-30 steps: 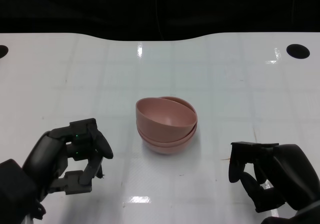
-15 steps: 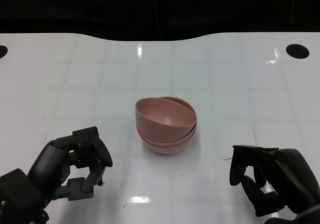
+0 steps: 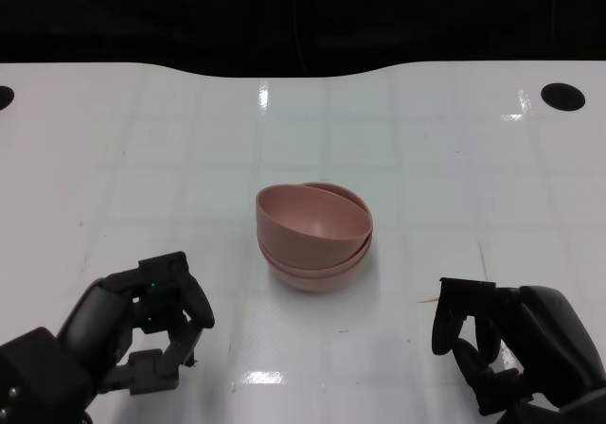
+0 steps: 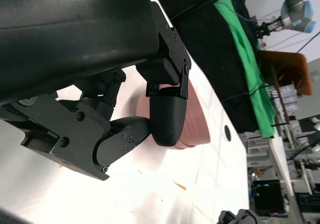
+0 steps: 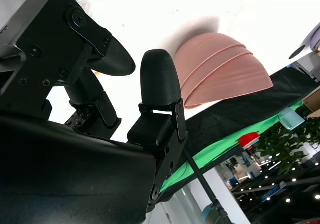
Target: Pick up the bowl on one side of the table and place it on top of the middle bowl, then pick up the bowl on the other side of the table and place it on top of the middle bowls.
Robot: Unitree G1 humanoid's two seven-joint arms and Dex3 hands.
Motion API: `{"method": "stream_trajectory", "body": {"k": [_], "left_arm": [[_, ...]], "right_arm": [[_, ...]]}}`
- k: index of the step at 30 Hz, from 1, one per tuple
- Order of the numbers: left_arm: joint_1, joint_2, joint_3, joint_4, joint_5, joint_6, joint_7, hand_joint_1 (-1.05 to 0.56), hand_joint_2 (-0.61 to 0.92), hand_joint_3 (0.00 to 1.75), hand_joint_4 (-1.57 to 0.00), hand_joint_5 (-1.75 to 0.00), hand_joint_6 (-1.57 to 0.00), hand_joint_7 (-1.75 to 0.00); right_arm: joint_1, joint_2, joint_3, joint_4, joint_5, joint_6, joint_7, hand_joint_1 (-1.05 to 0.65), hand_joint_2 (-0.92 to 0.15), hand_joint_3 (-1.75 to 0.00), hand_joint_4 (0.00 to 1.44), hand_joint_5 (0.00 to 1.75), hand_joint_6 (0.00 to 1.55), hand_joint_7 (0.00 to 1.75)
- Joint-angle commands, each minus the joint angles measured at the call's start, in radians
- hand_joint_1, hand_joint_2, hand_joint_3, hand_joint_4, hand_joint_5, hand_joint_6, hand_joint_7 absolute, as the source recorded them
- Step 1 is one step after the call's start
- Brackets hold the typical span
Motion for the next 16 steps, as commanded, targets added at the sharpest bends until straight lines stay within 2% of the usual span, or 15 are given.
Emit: {"method": "stream_trajectory", "body": {"k": [1,8,16], "left_arm": [[0.027,0.009,0.013,-0.046,0.035,0.030,0.032,-0.15,0.53,1.10,-0.74,-1.75,-0.71,-1.54],[0.056,-0.001,0.018,-0.093,0.032,0.070,0.035,-0.17,0.54,1.07,-0.72,-1.75,-0.71,-1.50],[0.073,-0.011,0.024,-0.140,0.041,0.103,0.048,-0.18,0.53,1.11,-0.80,-1.75,-0.72,-1.51]], "right_arm": [[0.025,0.002,-0.022,-0.036,0.028,0.012,0.014,-0.04,-0.13,-1.60,0.94,1.75,0.86,1.52],[0.072,0.004,-0.038,-0.092,0.037,0.028,0.037,-0.06,-0.15,-1.60,0.92,1.75,0.84,1.53],[0.126,0.008,-0.053,-0.154,0.055,0.049,0.069,-0.06,-0.16,-1.60,0.92,1.75,0.83,1.54]]}}
